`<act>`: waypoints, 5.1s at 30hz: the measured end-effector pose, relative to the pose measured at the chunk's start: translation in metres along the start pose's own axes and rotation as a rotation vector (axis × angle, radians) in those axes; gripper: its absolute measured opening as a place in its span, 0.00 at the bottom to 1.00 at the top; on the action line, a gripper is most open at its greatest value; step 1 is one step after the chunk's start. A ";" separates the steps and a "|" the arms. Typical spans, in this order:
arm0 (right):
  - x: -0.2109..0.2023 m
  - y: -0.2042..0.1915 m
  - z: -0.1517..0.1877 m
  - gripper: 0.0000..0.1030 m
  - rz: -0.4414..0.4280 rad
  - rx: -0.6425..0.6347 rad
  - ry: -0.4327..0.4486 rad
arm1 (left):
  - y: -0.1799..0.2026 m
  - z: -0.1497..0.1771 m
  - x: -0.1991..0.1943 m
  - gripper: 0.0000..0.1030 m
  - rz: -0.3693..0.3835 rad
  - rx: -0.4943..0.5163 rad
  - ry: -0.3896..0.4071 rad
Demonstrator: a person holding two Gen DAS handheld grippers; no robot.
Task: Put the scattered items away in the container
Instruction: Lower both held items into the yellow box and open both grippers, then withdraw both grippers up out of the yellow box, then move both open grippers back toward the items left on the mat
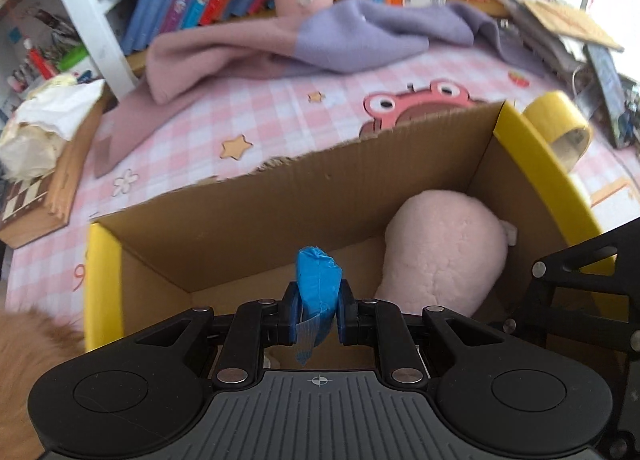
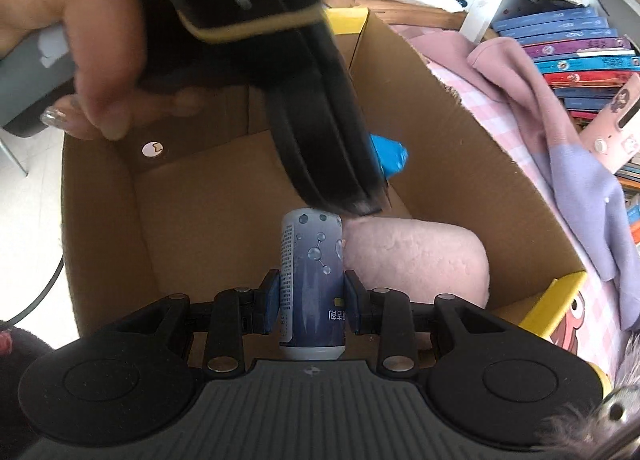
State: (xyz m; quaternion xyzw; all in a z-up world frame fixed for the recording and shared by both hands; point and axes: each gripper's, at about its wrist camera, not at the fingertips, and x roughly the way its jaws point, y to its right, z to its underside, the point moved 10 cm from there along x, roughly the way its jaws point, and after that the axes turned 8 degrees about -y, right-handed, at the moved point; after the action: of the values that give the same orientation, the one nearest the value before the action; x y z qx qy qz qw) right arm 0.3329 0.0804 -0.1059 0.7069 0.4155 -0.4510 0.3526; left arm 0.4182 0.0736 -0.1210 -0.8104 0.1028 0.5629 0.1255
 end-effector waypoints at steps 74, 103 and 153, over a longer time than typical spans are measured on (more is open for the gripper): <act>-0.204 -0.111 0.066 0.46 0.257 0.366 0.450 | 0.032 0.185 -0.237 0.83 -0.194 -0.163 0.550; -0.188 -0.132 0.138 0.65 0.495 0.558 0.442 | 0.070 0.253 -0.199 0.83 -0.236 -0.228 0.477; -0.184 -0.097 0.233 0.83 0.503 0.755 0.345 | 0.162 0.217 -0.181 0.90 -0.122 -0.023 0.455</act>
State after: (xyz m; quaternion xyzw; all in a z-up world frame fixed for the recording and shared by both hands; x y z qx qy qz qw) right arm 0.1193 -0.1330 -0.0266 0.9284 0.0917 -0.3472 0.0956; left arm 0.1133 -0.0063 -0.0384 -0.9225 0.0729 0.3584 0.1236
